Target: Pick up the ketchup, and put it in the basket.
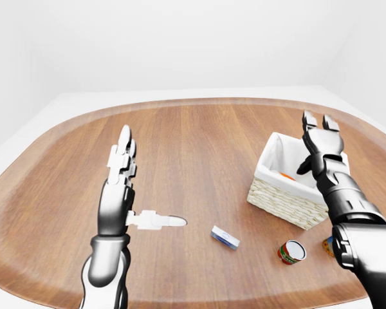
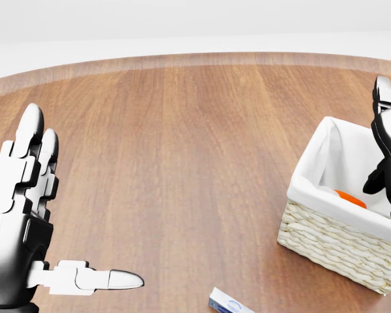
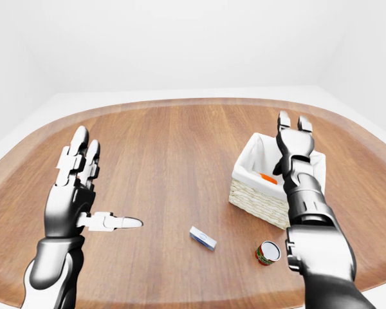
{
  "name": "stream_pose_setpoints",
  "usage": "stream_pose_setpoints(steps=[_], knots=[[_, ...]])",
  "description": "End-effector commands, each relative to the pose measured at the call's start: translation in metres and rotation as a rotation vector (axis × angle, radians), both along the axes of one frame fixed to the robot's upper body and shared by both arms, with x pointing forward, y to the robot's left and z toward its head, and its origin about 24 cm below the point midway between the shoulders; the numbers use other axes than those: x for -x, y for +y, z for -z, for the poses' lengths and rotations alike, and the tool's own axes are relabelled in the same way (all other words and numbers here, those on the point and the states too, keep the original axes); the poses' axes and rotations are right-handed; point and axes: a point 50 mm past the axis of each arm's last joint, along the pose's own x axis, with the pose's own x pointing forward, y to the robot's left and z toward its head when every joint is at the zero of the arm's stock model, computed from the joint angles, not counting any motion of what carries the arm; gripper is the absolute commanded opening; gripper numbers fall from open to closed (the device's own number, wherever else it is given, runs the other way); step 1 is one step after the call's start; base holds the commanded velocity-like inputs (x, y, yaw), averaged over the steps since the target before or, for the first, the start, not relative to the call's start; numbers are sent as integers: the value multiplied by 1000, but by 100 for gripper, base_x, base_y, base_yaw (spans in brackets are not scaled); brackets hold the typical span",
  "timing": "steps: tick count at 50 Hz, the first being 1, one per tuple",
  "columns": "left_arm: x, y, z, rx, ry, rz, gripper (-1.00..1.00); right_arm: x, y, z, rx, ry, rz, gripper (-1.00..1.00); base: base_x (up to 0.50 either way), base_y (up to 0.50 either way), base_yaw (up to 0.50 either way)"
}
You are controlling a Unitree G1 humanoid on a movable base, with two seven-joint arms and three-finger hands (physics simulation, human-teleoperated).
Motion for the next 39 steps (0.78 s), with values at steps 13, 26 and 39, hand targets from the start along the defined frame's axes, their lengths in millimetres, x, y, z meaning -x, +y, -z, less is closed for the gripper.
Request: stream_pose_setpoints(steps=[13,26,39], knots=[[0,0,0,1,0,1,100,10,13,-60,-15,-124,-62,100,0,0,0],[3,-1,-2,1,-7,4,100,93,78,-132,61,-218,-308,100,0,0,0],[4,-2,-2,2,-10,8,100,179,110,-175,220,-485,-384,100,0,0,0]])
